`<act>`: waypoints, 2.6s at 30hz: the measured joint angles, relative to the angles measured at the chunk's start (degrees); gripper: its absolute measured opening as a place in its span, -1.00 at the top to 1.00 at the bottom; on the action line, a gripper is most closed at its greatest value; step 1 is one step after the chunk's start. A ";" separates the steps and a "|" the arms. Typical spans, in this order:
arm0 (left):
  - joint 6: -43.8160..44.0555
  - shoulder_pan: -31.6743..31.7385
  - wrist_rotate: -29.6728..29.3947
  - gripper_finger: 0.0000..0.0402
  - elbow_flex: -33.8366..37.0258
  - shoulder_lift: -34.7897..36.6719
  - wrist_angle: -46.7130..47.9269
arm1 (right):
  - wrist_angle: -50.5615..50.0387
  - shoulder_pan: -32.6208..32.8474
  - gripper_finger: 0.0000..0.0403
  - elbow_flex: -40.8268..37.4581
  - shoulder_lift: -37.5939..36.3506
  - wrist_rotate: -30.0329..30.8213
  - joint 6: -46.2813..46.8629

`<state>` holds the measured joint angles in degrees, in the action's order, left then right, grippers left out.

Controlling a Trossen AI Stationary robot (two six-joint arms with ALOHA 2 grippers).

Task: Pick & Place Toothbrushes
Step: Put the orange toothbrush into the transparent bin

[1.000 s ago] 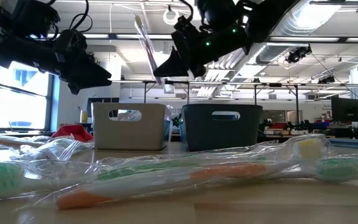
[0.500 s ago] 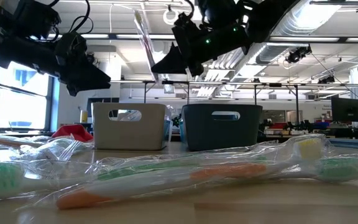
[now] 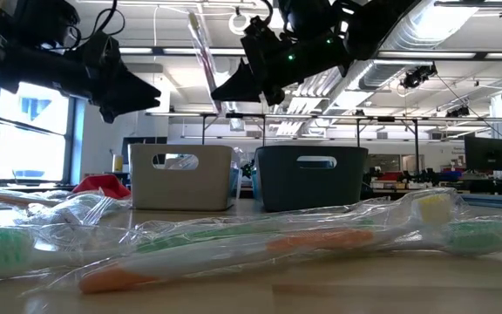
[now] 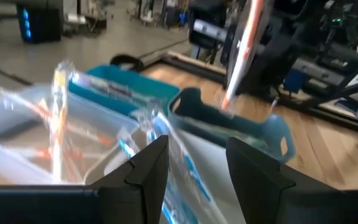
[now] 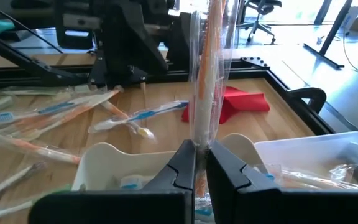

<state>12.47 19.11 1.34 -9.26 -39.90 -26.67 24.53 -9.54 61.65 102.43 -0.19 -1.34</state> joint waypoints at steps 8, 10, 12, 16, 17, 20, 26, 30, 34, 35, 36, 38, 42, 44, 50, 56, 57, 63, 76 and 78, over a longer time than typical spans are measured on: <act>-2.14 0.00 0.84 0.21 0.00 0.00 -0.84 | -0.54 0.00 0.94 0.00 0.00 0.00 -0.01; -2.14 0.00 0.84 0.21 0.00 0.00 -0.84 | -0.52 0.00 0.95 0.00 0.00 0.01 -0.02; -2.14 0.00 0.84 0.21 0.00 -0.01 -1.08 | -0.51 0.00 0.95 0.00 0.00 0.01 -0.02; -2.17 0.00 1.95 0.21 0.00 -0.07 -4.22 | -0.46 0.00 0.95 0.00 0.00 0.01 -0.01; -2.27 0.00 2.77 0.21 0.00 -0.15 -5.16 | -0.46 0.00 0.95 0.00 0.00 0.02 0.00; -3.31 -0.02 4.07 0.21 0.00 -0.42 -7.53 | -0.43 0.00 0.95 0.00 0.00 0.02 0.63; -3.29 0.00 4.12 0.21 0.00 -0.50 -8.48 | -0.48 0.00 0.95 0.00 0.00 0.22 1.49; -3.41 -0.01 5.30 0.21 0.00 -0.81 -9.65 | -0.46 -0.24 0.95 0.00 0.00 0.42 1.20; -4.59 -0.04 7.40 0.21 0.00 -1.82 -10.90 | -0.49 -0.60 0.95 0.00 0.00 0.35 1.18; -4.74 -0.02 7.40 0.21 0.00 -2.22 -11.34 | -0.66 -0.67 0.95 0.00 0.00 0.30 1.17; -4.74 -0.02 7.37 0.21 0.00 -2.72 -11.57 | -0.82 -0.66 0.95 0.00 0.00 0.28 1.16; -4.72 -0.02 6.91 0.21 0.00 -3.62 -11.34 | -1.09 -0.66 0.95 0.00 0.00 0.27 1.13; -4.70 -0.02 6.80 0.21 0.00 -5.30 -11.15 | -1.09 -0.66 0.95 0.00 0.00 0.24 1.10; -4.65 -0.02 6.77 0.21 0.00 -6.01 -10.94 | -1.09 -0.66 0.95 0.00 0.00 0.24 1.07; -4.53 -0.02 6.63 0.21 0.00 -6.92 -12.28 | -1.11 -0.66 0.95 0.00 0.00 0.20 1.07; -4.74 -0.02 6.48 0.21 -0.03 -8.38 -18.66 | -1.13 -0.66 0.95 0.00 0.00 0.22 1.07; -4.72 -0.02 6.48 0.21 -0.32 -8.82 -18.84 | -1.13 -0.66 0.95 0.00 0.00 0.22 1.07; -4.71 -0.02 7.31 0.21 -3.42 -13.46 -18.49 | -1.15 -0.66 0.95 0.00 0.00 0.21 1.07; -4.72 -0.02 6.67 0.21 -9.12 -22.78 -18.50 | -4.81 -0.61 0.95 0.00 0.00 0.20 1.39; -4.72 -0.02 6.67 0.21 -9.16 -22.80 -18.64 | -5.11 -0.61 0.94 0.00 0.00 0.20 1.48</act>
<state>7.75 19.09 8.01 -18.41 -62.70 -45.31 19.42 -10.15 61.65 102.43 0.01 0.13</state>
